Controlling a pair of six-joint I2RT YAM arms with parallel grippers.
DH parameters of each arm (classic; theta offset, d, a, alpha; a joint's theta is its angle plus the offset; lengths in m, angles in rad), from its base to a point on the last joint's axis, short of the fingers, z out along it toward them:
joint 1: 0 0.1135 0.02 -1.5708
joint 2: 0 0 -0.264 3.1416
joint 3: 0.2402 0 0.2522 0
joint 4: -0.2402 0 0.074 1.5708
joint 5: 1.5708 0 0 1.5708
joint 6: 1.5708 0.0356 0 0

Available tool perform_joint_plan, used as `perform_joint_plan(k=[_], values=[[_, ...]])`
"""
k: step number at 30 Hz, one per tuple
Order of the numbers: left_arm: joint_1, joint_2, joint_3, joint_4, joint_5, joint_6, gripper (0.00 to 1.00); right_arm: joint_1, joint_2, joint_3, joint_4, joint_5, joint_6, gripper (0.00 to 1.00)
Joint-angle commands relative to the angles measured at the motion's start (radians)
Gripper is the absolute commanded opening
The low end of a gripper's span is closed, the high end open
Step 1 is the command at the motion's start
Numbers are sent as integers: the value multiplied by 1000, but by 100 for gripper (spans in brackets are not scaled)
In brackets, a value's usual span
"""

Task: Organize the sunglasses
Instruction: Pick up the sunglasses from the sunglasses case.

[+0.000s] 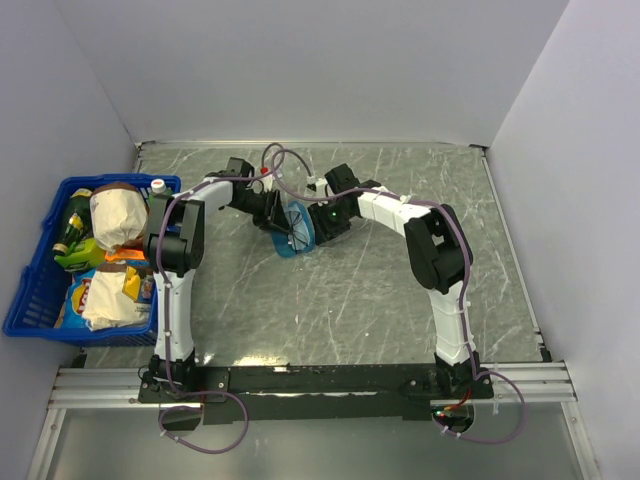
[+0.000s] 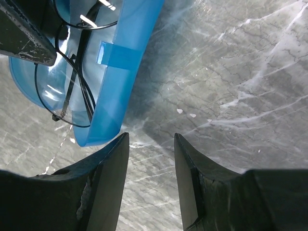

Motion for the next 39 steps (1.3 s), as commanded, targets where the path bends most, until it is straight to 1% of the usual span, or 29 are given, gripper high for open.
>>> perform_joint_plan(k=[1,6,7,8,10,14,24,31,39], values=[[11,-61,-22,43,29,-18,34,4,-41,5,3,-6,-1,50],[21,-58,-23,46,46,-24,33,6,-40,5,6,-15,-3,50],[22,-56,-23,44,58,-26,33,6,-41,3,8,-17,-1,49],[22,-55,-22,47,61,-27,29,4,-43,2,11,-18,-1,49],[22,-53,-23,53,71,-30,27,6,-49,2,12,-15,-1,49],[22,-47,-16,47,98,-27,27,7,-46,6,8,-14,-3,49],[21,-41,-11,50,95,-33,21,18,-35,14,5,-9,-6,49],[21,-42,-16,56,92,-35,19,21,-34,16,2,-9,-11,49],[25,-47,-45,87,161,-50,16,19,-32,16,5,-14,-8,49]])
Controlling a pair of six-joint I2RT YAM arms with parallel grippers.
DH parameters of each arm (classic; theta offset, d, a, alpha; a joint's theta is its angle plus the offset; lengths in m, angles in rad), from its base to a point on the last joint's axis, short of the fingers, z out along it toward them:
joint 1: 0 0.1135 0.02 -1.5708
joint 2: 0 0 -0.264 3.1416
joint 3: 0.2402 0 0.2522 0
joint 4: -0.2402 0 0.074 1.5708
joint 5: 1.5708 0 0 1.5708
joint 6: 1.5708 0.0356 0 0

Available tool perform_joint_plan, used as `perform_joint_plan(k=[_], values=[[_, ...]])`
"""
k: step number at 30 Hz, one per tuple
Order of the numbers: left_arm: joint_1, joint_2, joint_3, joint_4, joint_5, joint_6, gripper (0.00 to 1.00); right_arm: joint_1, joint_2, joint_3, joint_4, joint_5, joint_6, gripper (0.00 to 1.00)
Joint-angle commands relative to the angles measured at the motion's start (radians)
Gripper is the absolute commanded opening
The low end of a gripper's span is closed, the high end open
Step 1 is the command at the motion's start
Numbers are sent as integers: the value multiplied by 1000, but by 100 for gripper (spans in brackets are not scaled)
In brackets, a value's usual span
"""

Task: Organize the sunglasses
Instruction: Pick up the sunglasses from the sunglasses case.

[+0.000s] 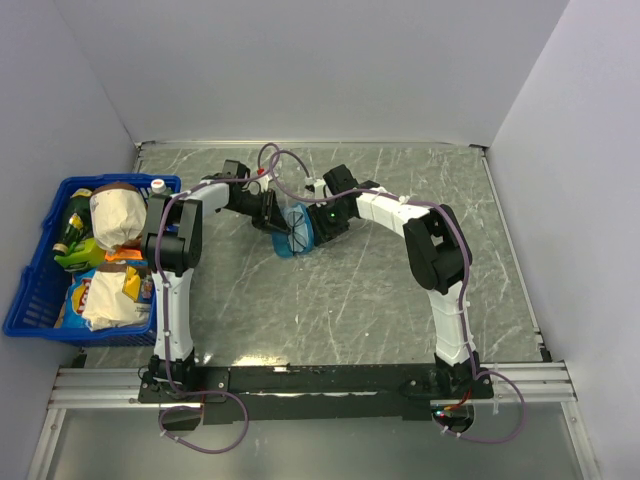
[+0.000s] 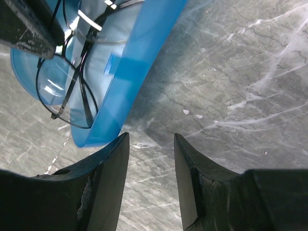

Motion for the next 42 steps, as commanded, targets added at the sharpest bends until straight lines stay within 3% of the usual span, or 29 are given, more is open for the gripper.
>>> perform_joint_plan(k=[1,23,34,42], values=[[2,-44,-3,26,83,-7,16,8,-29,16,5,-13,-5,49],[31,-38,-79,175,131,-156,15,31,-14,26,-4,-7,-13,49],[33,-58,-110,201,105,-185,20,35,-44,20,4,30,-13,49],[43,-62,-110,210,119,-191,18,-17,-84,25,-14,-140,-7,58]])
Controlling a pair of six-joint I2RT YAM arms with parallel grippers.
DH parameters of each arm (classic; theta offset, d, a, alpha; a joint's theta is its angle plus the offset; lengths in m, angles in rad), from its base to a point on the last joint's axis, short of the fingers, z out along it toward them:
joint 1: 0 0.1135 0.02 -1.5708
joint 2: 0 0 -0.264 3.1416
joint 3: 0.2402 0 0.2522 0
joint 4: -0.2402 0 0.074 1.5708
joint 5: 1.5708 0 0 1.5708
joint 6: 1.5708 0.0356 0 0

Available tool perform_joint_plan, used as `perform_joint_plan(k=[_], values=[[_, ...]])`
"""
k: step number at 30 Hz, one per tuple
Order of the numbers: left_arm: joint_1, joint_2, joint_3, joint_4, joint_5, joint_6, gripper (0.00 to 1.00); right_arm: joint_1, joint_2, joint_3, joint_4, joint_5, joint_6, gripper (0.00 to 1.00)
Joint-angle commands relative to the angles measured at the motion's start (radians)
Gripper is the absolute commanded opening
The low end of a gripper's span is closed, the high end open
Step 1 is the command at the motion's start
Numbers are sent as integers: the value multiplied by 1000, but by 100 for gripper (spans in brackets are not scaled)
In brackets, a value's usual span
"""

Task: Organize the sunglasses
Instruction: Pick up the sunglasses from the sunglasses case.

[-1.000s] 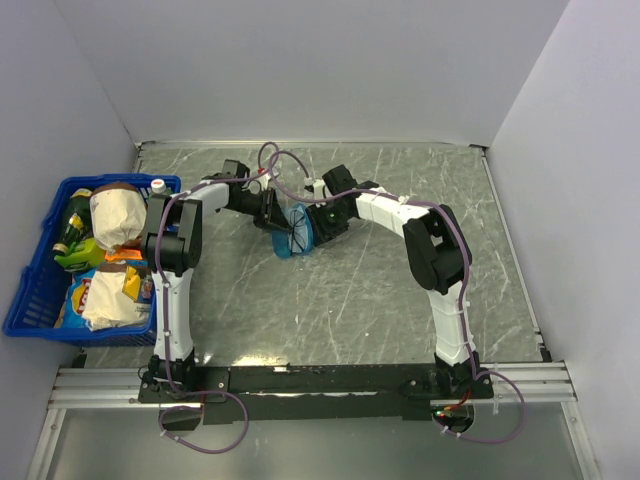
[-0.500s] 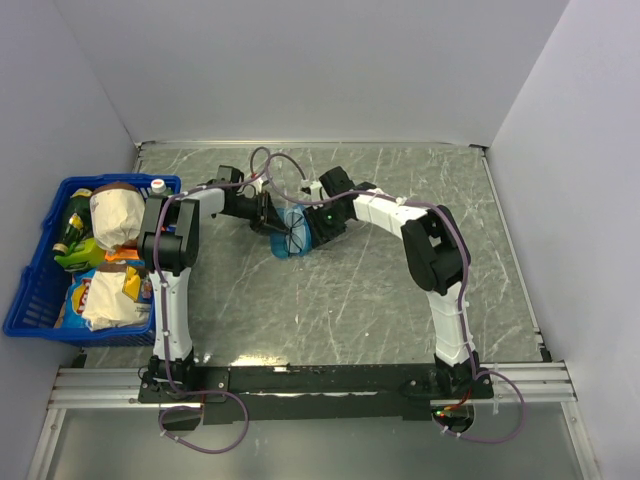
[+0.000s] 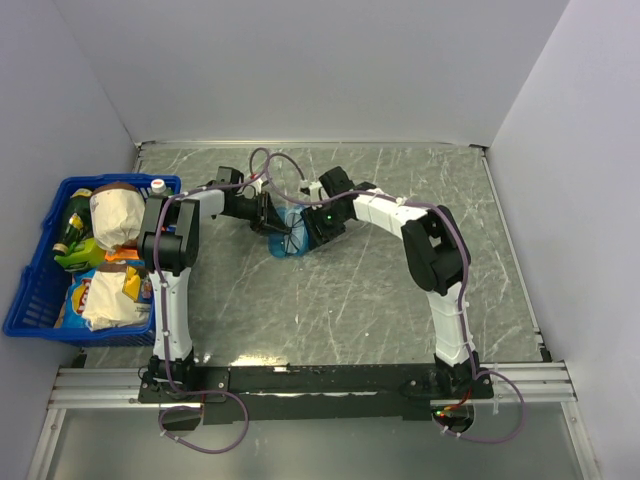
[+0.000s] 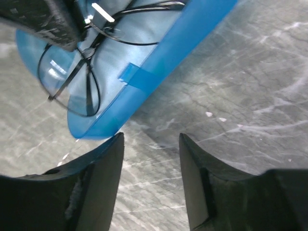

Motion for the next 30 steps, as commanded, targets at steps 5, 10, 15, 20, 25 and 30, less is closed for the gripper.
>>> perform_joint_plan(k=[5,10,15,20,25,30], values=[[12,-58,-3,22,22,-9,19,-124,-104,6,4,-328,25,59],[12,-67,0,24,35,-9,19,-159,-110,-41,102,-519,174,58],[11,-75,0,27,44,-10,20,-123,-87,-32,155,-482,227,55],[9,-81,-8,19,24,2,21,-86,-44,38,86,-358,204,54],[5,-77,-5,4,1,14,21,-77,-15,55,63,-255,192,51],[2,-58,0,-5,-1,21,19,-74,7,86,38,-191,190,51]])
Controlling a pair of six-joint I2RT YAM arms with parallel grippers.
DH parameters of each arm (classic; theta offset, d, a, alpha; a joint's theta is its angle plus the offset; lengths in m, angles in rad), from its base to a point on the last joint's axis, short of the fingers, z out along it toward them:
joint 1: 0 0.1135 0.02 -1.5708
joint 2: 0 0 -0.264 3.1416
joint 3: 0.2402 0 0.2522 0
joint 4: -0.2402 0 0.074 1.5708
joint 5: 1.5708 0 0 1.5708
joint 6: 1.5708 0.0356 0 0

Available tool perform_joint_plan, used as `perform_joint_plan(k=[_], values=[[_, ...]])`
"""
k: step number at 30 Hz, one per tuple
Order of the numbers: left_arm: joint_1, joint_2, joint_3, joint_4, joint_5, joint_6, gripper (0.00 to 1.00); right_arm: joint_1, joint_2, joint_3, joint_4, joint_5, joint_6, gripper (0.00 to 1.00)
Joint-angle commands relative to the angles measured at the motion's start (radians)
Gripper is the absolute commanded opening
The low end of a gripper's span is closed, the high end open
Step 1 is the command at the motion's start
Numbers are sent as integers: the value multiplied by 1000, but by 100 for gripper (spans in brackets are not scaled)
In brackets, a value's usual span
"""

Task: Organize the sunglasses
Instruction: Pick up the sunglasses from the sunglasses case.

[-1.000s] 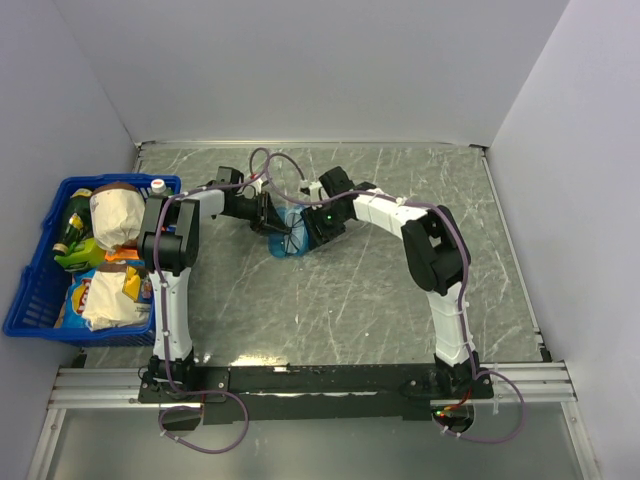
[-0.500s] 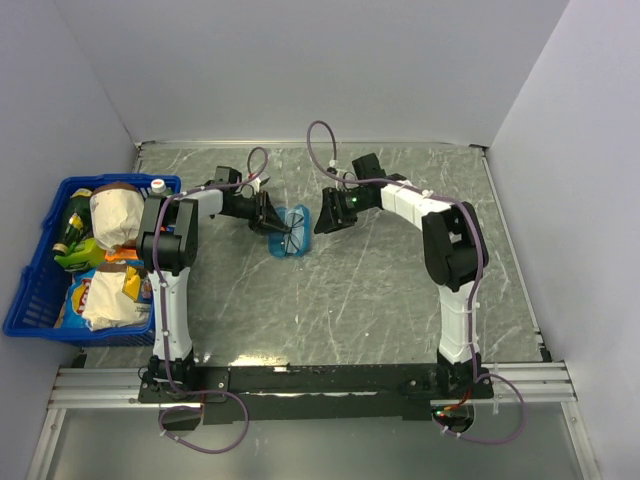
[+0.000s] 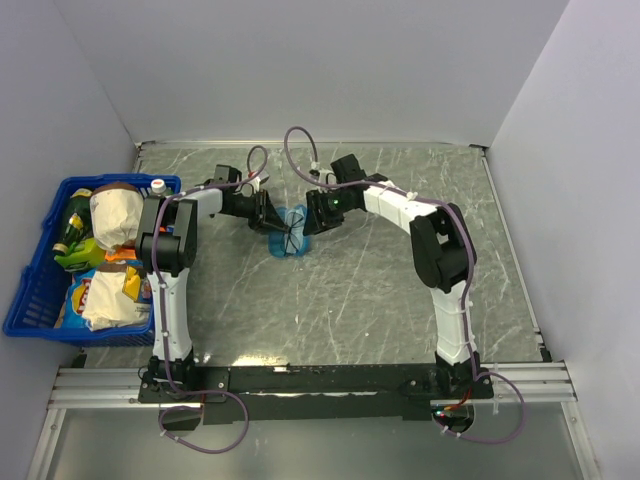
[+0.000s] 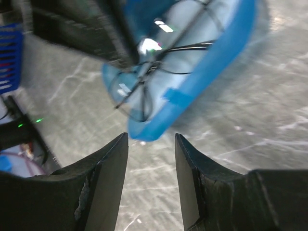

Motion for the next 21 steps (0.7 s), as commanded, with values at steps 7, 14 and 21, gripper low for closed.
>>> perform_joint_plan(k=[7,14,21], values=[[-13,-44,4,-9,-1,28,15,5,48,73,-27,53,6,50],[-16,-36,7,-18,1,33,14,8,51,60,-2,4,24,50],[-19,-33,14,-20,7,36,13,26,88,91,-39,85,8,49]])
